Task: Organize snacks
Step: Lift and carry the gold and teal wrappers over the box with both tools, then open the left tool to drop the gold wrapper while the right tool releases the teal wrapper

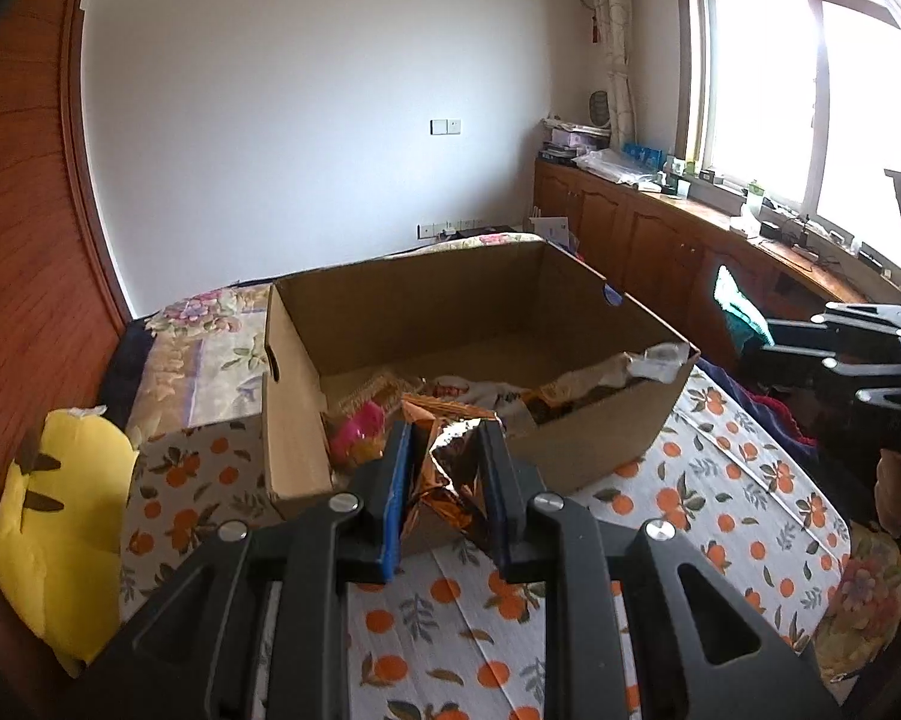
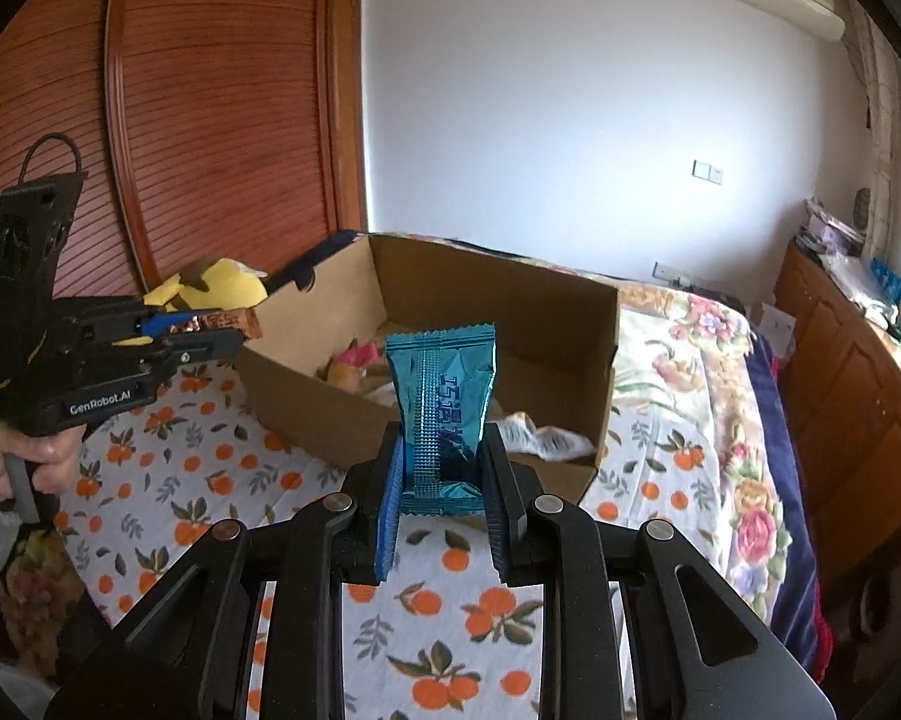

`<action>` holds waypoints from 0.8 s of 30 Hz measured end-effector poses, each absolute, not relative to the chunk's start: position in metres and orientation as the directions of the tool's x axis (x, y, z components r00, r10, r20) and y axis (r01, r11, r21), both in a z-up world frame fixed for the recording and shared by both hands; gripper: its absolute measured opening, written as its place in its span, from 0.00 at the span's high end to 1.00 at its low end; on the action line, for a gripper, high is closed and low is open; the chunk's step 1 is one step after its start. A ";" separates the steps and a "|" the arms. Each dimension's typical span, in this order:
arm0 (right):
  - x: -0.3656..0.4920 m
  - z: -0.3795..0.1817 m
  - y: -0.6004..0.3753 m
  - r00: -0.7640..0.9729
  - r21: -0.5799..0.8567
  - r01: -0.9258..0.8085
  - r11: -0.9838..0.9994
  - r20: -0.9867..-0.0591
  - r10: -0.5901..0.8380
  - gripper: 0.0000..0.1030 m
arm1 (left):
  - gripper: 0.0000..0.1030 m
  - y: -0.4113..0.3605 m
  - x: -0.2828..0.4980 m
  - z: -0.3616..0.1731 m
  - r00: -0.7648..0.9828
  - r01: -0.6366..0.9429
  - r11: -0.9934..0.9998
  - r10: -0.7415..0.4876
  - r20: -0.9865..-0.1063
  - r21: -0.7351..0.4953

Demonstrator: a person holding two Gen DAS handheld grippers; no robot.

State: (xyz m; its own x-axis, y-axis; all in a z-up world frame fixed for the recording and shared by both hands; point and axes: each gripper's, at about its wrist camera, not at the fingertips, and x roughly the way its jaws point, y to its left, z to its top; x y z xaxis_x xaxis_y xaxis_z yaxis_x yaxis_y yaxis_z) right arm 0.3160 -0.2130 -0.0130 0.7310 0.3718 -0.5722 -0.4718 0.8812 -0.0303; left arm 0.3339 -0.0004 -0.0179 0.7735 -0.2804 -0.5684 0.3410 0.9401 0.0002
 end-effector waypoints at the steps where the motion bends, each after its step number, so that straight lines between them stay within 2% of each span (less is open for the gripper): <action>1: 0.318 -0.014 -0.213 0.731 -0.031 -0.474 0.880 -0.571 0.374 0.79 | 0.80 0.000 0.336 -0.017 0.779 0.337 0.941 -0.275 -0.564 0.007; 24: 0.416 -0.054 -0.152 0.677 0.058 -0.516 0.855 -0.583 0.449 0.79 | 0.79 0.007 0.443 -0.050 0.765 0.282 0.959 -0.241 -0.598 -0.025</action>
State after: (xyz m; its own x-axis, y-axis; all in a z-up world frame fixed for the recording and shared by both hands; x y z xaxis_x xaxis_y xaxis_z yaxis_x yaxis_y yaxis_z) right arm 0.4164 -0.1515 -0.0542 0.6773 0.4488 -0.5830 -0.5161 0.8545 0.0582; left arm 0.4431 0.0074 -0.0499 0.7648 -0.2406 -0.5977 0.2824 0.9590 -0.0247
